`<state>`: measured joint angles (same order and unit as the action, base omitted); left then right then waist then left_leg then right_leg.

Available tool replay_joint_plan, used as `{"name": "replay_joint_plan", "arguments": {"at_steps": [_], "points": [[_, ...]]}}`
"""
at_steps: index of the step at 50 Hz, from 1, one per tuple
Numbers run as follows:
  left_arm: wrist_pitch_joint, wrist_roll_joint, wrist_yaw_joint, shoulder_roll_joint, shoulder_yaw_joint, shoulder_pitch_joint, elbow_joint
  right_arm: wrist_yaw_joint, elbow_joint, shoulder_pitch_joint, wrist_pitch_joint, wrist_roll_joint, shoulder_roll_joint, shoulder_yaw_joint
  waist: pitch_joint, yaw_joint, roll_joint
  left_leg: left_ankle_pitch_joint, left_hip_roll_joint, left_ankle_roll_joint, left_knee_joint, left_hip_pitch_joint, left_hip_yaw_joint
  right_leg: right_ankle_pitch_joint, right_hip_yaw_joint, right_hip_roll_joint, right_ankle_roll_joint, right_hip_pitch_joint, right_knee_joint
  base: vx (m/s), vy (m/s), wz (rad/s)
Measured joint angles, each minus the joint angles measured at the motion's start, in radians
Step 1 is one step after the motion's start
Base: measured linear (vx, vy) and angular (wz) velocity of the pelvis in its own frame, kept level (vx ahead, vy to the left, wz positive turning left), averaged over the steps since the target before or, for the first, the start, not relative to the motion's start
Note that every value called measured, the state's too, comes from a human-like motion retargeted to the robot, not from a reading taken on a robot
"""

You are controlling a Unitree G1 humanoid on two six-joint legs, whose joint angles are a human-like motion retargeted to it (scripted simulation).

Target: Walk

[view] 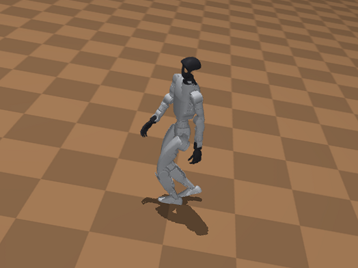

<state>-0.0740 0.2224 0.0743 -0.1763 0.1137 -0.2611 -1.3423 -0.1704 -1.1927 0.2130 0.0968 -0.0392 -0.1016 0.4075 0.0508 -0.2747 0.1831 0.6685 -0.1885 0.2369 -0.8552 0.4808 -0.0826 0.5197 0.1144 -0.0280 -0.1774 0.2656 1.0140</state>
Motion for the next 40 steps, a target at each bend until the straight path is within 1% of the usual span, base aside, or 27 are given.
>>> {"name": "replay_joint_plan", "arguments": {"at_steps": [2,4,5,8,10,11,14,18,20,22,23,25,27,30,34,35,37,40], "points": [[-0.011,-0.007,0.007,0.012,0.049,0.036,0.033,-0.018,0.004,-0.014,0.0,-0.007,-0.003,-0.001,0.031,0.055,-0.005,-0.017,0.015,-0.011,0.03,0.022,-0.027,0.036,0.038,-0.08,0.042,0.12,0.027,0.31,-0.17,0.6],[-0.022,-0.011,0.018,0.012,0.092,0.067,0.079,-0.038,0.006,-0.046,-0.004,-0.013,0.001,0.0,0.052,0.113,-0.026,-0.042,0.045,-0.032,0.073,0.016,-0.054,0.054,0.063,-0.122,0.084,0.199,-0.042,0.35,-0.18,0.83],[-0.027,-0.013,0.024,0.009,0.112,0.083,0.101,-0.047,0.004,-0.064,-0.007,-0.017,0.004,0.001,0.06,0.14,-0.041,-0.056,0.067,-0.045,0.098,0.007,-0.071,0.053,0.073,-0.128,0.1,0.227,-0.101,0.37,-0.19,0.9],[-0.043,-0.015,0.035,-0.003,0.152,0.136,0.139,-0.062,-0.018,-0.115,-0.01,-0.026,0.015,-0.006,0.082,0.194,-0.086,-0.091,0.131,-0.079,0.155,-0.002,-0.11,0.001,0.095,-0.099,0.127,0.257,-0.308,0.39,-0.19,0.87],[-0.052,-0.023,0.039,-0.006,0.166,0.168,0.144,-0.072,-0.037,-0.144,-0.011,-0.029,0.023,-0.013,0.09,0.215,-0.108,-0.098,0.161,-0.094,0.179,0.003,-0.13,-0.031,0.117,-0.083,0.137,0.25,-0.397,0.41,-0.18,0.84],[-0.053,-0.029,0.039,-0.004,0.172,0.174,0.143,-0.073,-0.044,-0.158,-0.012,-0.029,0.026,-0.014,0.092,0.222,-0.112,-0.094,0.168,-0.099,0.176,0.014,-0.138,-0.031,0.127,-0.087,0.14,0.253,-0.39,0.41,-0.18,0.83],[-0.052,-0.05,0.028,0.004,0.184,0.201,0.116,-0.068,-0.061,-0.183,-0.012,-0.024,0.034,-0.016,0.094,0.243,-0.119,-0.11,0.169,-0.111,0.25,0.008,-0.154,-0.058,0.165,-0.093,0.143,0.221,-0.42,0.46,-0.16,0.83],[-0.041,-0.074,0.009,0.021,0.213,0.206,0.073,-0.05,-0.07,-0.199,-0.012,-0.018,0.035,-0.006,0.102,0.277,-0.117,-0.121,0.156,-0.121,0.291,-0.01,-0.179,-0.062,0.18,-0.122,0.138,0.235,-0.327,0.48,-0.12,0.86],[-0.041,-0.084,-0.009,0.026,0.223,0.226,0.041,-0.034,-0.076,-0.185,-0.01,-0.02,0.027,-0.003,0.076,0.309,-0.096,-0.183,0.095,-0.118,0.443,-0.126,-0.191,-0.052,0.159,-0.162,0.13,0.233,-0.283,0.53,-0.1,1.06],[-0.039,-0.094,-0.013,0.027,0.241,0.225,0.033,-0.03,-0.074,-0.189,-0.008,-0.023,0.024,-0.002,0.081,0.332,-0.089,-0.18,0.086,-0.122,0.444,-0.148,-0.21,-0.05,0.142,-0.178,0.122,0.273,-0.264,0.5,-0.12,0.93],[-0.039,-0.1,-0.015,0.025,0.248,0.228,0.029,-0.028,-0.073,-0.189,-0.006,-0.026,0.021,-0.002,0.084,0.341,-0.088,-0.178,0.081,-0.123,0.453,-0.163,-0.218,-0.049,0.135,-0.183,0.117,0.293,-0.271,0.53,-0.11,0.72],[-0.043,-0.111,-0.02,0.013,0.254,0.252,0.022,-0.019,-0.071,-0.177,-0.006,-0.036,0.012,-0.008,0.08,0.341,-0.096,-0.21,0.071,-0.12,0.579,-0.252,-0.222,-0.08,0.133,-0.157,0.106,0.282,-0.379,0.57,-0.11,0.51],[-0.049,-0.112,-0.014,0.008,0.252,0.255,0.027,-0.022,-0.069,-0.182,-0.003,-0.038,0.007,-0.012,0.089,0.341,-0.084,-0.182,0.064,-0.115,0.554,-0.264,-0.225,-0.076,0.118,-0.168,0.099,0.309,-0.389,0.54,-0.13,0.51],[-0.057,-0.105,0.001,-0.01,0.227,0.265,0.045,-0.03,-0.071,-0.181,0.001,-0.033,0.006,-0.021,0.102,0.322,-0.069,-0.126,0.071,-0.107,0.477,-0.269,-0.22,-0.064,0.112,-0.173,0.111,0.303,-0.373,0.56,-0.14,0.42],[-0.056,-0.093,0.023,-0.028,0.195,0.254,0.074,-0.035,-0.07,-0.178,0.001,-0.017,0.013,-0.027,0.082,0.271,-0.043,-0.084,0.128,-0.097,0.272,-0.212,-0.229,-0.044,0.128,-0.174,0.131,0.225,-0.304,0.58,-0.15,0.32],[-0.053,-0.09,0.025,-0.029,0.192,0.247,0.08,-0.031,-0.067,-0.177,0.0,-0.017,0.015,-0.028,0.075,0.259,-0.037,-0.083,0.144,-0.094,0.235,-0.192,-0.235,-0.054,0.133,-0.172,0.13,0.202,-0.291,0.6,-0.13,0.33],[-0.043,-0.081,0.01,-0.029,0.193,0.239,0.087,-0.003,-0.058,-0.166,-0.003,-0.031,0.018,-0.031,0.047,0.241,-0.044,-0.112,0.17,-0.101,0.237,-0.183,-0.232,-0.122,0.142,-0.137,0.122,0.126,-0.316,0.61,-0.12,0.33],[-0.038,-0.075,-0.023,-0.01,0.211,0.22,0.079,0.042,-0.042,-0.165,-0.003,-0.055,0.012,-0.017,0.038,0.251,-0.037,-0.183,0.145,-0.128,0.305,-0.15,-0.231,-0.168,0.116,-0.133,0.099,0.134,-0.25,0.56,-0.1,0.36]]}}
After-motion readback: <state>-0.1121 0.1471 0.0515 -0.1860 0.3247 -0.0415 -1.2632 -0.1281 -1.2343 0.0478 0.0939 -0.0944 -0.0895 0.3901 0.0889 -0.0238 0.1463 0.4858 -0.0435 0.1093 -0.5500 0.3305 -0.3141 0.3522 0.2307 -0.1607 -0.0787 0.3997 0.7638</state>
